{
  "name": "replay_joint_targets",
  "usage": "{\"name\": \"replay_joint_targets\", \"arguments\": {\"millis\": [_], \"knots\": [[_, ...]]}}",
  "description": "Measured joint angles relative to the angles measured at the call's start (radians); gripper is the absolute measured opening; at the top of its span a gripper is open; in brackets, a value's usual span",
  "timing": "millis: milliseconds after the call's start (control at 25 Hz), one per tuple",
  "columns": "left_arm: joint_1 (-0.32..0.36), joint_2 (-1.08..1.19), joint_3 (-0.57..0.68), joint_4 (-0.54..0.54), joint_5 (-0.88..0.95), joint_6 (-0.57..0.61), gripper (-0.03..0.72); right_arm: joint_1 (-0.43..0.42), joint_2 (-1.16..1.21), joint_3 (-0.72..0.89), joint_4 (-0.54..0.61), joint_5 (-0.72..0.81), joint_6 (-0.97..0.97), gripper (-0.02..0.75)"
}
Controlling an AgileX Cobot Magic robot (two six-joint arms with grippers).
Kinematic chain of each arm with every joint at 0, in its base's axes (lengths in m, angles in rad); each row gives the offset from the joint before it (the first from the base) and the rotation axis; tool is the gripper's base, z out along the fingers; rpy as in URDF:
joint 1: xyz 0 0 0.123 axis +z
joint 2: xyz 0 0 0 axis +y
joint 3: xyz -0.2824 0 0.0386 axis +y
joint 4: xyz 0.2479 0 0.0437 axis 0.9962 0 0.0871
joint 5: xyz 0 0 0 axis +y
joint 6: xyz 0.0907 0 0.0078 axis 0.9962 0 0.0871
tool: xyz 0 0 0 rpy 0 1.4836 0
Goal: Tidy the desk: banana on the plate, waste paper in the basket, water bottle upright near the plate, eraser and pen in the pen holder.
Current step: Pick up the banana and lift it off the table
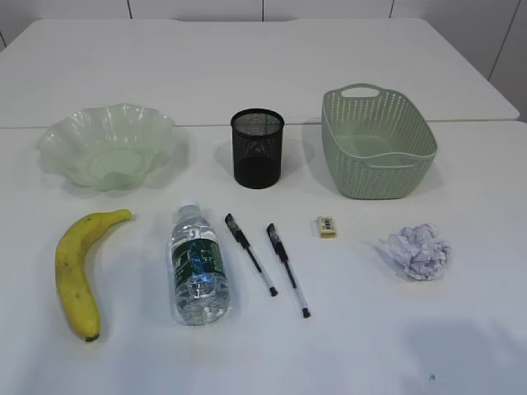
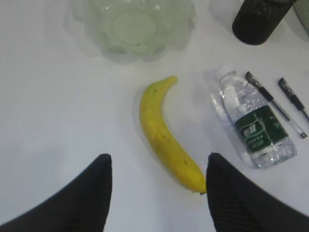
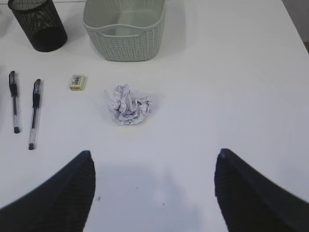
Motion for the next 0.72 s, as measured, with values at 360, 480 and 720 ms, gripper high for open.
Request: {"name": "replay_joint_targets", "arguments": {"millis": [360, 480, 720], "knots": [[-0.102, 0.272, -0.178, 0.003, -0.014, -0.101, 0.478, 0.000, 0.247, -0.137, 0.015, -0.113, -0.004, 0.571], [-0.107, 0.369, -0.201, 0.020, -0.020, -0.152, 0.480, 0.000, 0.331, -0.199, 0.016, -0.112, -0.004, 0.571], [-0.107, 0.526, -0.205, 0.074, -0.042, -0.232, 0.480, 0.000, 0.468, -0.293, 0.033, -0.066, -0.004, 0.571]]}}
